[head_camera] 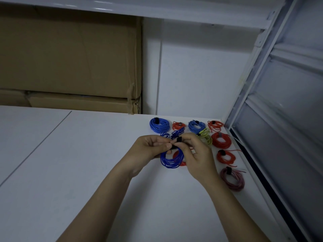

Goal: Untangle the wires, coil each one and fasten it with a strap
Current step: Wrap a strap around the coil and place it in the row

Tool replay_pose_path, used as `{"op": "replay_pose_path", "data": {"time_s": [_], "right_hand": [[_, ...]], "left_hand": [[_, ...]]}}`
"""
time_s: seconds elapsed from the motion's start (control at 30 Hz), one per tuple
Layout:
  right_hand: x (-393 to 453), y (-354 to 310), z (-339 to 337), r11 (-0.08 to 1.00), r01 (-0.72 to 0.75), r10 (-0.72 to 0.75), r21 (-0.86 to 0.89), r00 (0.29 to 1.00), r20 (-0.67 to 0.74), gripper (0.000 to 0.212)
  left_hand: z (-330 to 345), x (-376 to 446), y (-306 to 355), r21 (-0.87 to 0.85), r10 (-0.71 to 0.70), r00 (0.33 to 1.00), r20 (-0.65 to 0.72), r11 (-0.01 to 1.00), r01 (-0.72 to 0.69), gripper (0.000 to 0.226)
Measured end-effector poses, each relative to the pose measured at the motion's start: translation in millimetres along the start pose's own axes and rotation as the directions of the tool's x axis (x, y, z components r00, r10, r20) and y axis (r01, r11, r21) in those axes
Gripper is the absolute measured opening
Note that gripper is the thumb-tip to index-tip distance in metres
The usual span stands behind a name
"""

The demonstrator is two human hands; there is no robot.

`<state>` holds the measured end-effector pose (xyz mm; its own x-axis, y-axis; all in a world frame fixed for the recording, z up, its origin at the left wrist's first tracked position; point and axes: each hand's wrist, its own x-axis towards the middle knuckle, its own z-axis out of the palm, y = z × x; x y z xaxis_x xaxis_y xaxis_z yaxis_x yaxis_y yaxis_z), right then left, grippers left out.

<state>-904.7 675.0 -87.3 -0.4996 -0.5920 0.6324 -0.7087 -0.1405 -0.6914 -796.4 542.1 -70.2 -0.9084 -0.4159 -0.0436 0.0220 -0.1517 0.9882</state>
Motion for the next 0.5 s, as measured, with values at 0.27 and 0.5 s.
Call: {"op": "replay_pose_path", "data": {"time_s": [0.27, 0.5], "right_hand": [[4.5, -5.9, -3.2, 0.908, 0.333, -0.327, -0.254, 0.943, 0.064, 0.013], [12.2, -9.8, -7.2, 1.0, -0.003, 0.003, 0.007, 0.997, 0.083, 0.017]], "left_hand": [[4.9, 3.9, -1.7, 0.272, 0.132, 0.99, -0.044, 0.955, -0.115, 0.019], [10.1, -0.8, -4.3, 0.259, 0.175, 0.985, -0.007, 0.951, -0.167, 0.015]]}}
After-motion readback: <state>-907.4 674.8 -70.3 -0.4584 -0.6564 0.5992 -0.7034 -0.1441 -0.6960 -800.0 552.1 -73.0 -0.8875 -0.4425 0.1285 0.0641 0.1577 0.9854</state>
